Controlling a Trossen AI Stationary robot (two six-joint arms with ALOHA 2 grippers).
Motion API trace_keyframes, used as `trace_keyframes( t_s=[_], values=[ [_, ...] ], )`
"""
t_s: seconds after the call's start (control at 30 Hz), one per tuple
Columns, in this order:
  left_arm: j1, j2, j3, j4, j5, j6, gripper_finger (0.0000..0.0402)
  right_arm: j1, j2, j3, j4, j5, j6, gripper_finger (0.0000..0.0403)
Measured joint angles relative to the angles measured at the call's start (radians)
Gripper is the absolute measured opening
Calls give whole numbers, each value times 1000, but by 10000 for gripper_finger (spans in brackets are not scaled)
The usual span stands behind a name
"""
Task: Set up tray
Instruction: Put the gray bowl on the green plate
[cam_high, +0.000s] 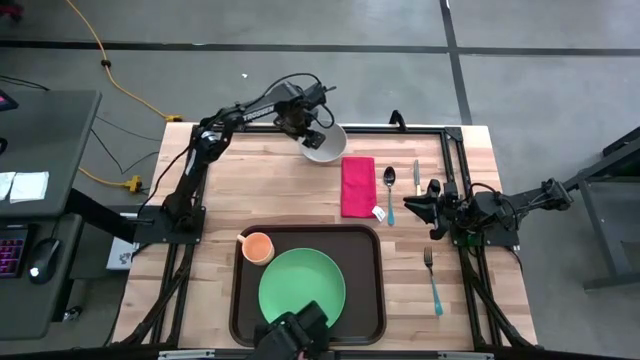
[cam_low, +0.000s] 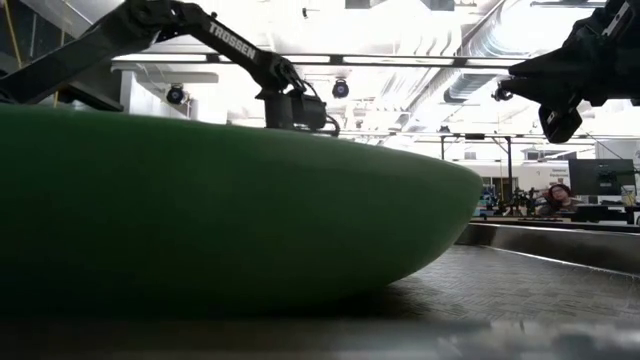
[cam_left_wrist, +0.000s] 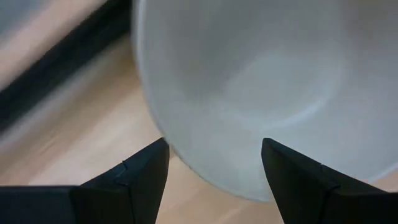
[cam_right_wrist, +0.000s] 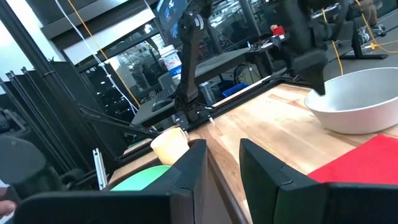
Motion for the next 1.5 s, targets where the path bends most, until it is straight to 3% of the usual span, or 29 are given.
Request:
trace_keyframes(
  t_s=[1.5],
  values=[
    [-6, 16, 0, 41, 14, -1, 282, 0, 0, 0, 4, -22, -1, 74]
  ],
)
